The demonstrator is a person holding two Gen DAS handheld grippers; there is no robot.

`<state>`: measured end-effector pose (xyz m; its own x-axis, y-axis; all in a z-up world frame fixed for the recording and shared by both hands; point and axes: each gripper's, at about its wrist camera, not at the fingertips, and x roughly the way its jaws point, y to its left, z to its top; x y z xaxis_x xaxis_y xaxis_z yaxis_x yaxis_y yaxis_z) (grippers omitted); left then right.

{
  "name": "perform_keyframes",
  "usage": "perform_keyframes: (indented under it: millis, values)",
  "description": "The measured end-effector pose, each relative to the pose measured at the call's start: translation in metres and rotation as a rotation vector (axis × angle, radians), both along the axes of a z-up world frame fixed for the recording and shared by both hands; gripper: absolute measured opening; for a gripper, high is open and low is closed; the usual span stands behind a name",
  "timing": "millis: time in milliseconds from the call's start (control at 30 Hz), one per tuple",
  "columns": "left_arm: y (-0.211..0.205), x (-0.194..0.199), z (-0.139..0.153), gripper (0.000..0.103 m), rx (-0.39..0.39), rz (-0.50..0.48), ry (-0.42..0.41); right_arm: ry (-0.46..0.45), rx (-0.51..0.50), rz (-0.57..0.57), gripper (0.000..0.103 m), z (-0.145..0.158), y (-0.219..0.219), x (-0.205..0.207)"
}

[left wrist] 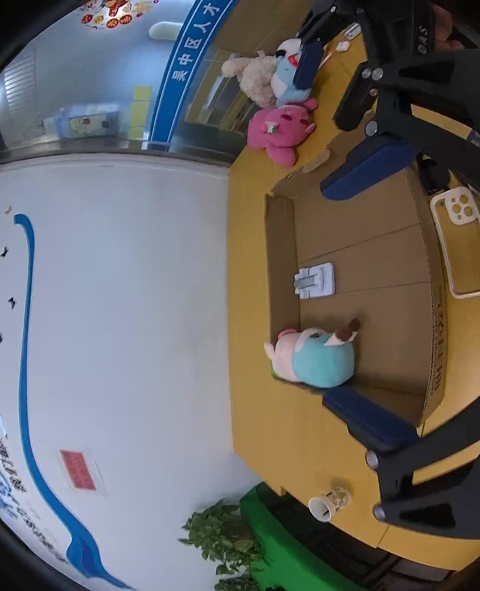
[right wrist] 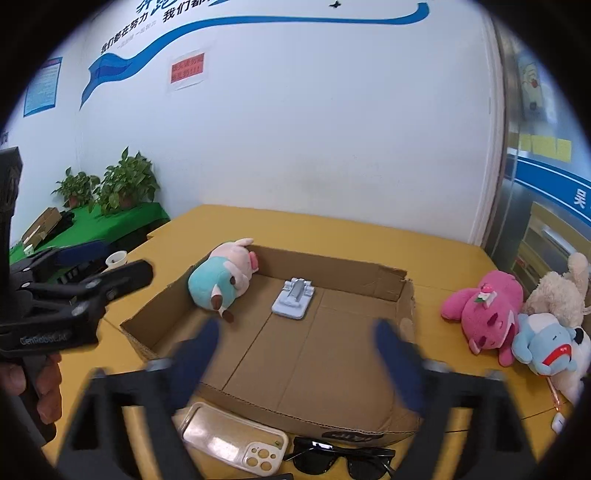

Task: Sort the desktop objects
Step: 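Move the left gripper back to the black charger box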

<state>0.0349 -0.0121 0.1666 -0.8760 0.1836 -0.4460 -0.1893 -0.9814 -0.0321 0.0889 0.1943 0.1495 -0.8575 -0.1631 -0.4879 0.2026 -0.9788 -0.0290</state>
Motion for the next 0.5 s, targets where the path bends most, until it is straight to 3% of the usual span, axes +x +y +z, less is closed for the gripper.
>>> perform_keyframes:
  millis: [100, 367, 500]
  values:
    - [0.008, 0.002, 0.0, 0.103, -0.025, -0.009, 0.03, 0.01, 0.009, 0.005, 0.091, 0.0, 0.002, 0.001]
    - [0.013, 0.002, -0.014, 0.103, -0.033, 0.008, -0.004, -0.01, 0.011, 0.021, 0.091, -0.012, 0.006, -0.007]
    - [0.012, 0.007, -0.031, 0.103, -0.043, -0.028, -0.055, -0.031, 0.046, 0.103, 0.091, -0.028, 0.011, 0.002]
